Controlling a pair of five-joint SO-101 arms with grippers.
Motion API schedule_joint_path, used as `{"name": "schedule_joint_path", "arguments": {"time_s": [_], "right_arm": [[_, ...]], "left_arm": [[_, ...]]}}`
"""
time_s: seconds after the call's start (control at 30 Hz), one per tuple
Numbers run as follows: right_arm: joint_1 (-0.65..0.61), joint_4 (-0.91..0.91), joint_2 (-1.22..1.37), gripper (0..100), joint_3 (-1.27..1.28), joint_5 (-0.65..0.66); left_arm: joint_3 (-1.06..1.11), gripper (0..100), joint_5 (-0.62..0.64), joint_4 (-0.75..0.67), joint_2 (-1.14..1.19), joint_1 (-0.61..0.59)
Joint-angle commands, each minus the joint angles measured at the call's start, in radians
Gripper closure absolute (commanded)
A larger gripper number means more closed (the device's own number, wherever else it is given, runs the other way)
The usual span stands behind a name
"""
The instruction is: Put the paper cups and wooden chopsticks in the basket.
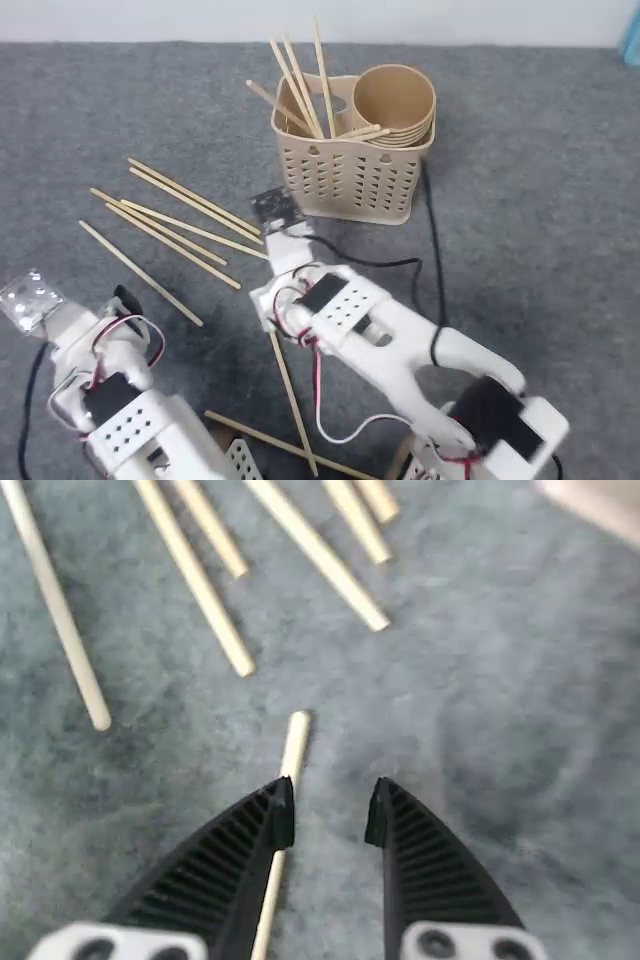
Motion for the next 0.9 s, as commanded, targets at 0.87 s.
{"name": "schedule_joint_path", "arguments": {"time_s": [0.87], "right_arm": [[-0.045,-0.074,0.22,96.9,-0.121,0.064]], "left_arm": [[-0.41,77,-0.005,-0.127,0.81,-0.051]]}}
